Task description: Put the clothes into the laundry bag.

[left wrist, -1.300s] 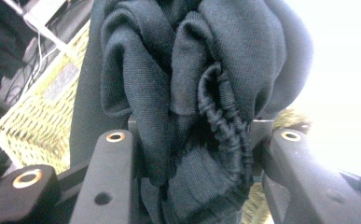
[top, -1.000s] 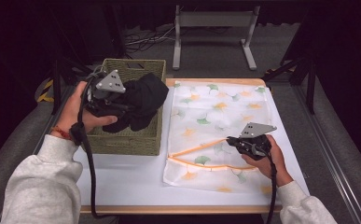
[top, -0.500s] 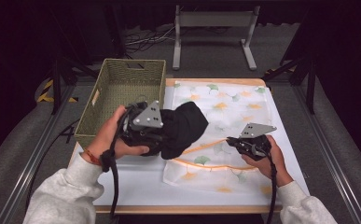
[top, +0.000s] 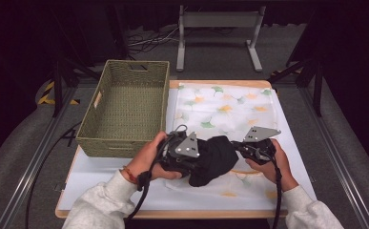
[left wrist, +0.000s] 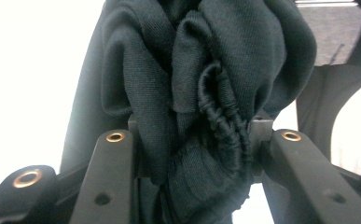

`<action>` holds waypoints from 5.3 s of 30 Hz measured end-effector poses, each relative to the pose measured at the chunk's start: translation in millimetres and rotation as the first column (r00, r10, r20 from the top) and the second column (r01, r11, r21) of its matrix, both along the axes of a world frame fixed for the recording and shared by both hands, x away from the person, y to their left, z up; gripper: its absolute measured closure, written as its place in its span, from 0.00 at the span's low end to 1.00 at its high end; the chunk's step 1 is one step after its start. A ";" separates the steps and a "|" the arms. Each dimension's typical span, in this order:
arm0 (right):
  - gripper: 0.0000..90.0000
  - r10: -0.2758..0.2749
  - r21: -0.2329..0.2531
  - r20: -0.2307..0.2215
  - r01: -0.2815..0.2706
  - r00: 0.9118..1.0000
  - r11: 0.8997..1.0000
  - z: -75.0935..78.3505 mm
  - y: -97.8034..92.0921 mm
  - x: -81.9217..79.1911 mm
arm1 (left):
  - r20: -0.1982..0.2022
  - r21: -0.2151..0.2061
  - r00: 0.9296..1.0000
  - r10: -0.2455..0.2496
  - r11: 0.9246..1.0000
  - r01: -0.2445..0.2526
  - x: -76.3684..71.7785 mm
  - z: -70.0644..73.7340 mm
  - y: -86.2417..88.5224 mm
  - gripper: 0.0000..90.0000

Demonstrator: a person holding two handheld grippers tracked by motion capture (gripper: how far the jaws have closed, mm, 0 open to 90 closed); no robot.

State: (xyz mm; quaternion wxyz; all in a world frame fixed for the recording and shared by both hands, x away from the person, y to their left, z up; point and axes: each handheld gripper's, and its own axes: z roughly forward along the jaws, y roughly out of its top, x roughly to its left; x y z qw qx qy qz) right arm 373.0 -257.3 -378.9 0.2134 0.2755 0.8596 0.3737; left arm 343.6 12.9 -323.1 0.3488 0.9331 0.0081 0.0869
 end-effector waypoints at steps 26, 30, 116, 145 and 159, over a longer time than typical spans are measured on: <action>0.98 0.048 0.074 0.040 -0.051 0.998 0.996 20.9 7.6 -14.5 | -0.010 0.095 0.979 0.201 0.975 -0.199 18.5 -63.2 -63.7 0.64; 0.98 0.051 0.077 0.057 -0.056 0.997 0.995 25.1 10.9 -18.0 | 0.000 0.089 0.970 0.243 0.966 -0.242 23.3 -65.5 -73.0 0.63; 0.98 0.051 0.099 0.063 -0.057 0.997 0.993 27.4 20.9 -28.0 | -0.051 -0.039 0.946 0.321 0.946 -0.323 42.5 -70.3 -43.4 0.71; 0.98 0.033 0.095 0.037 -0.036 0.999 0.995 21.8 15.9 -24.5 | -0.099 -0.035 0.954 0.283 0.957 -0.287 15.3 -109.7 -85.7 0.89; 0.98 0.037 0.075 0.012 -0.038 0.999 0.996 15.1 15.9 -25.1 | -0.140 -0.107 0.886 0.442 0.883 -0.457 41.9 -112.6 -67.0 0.95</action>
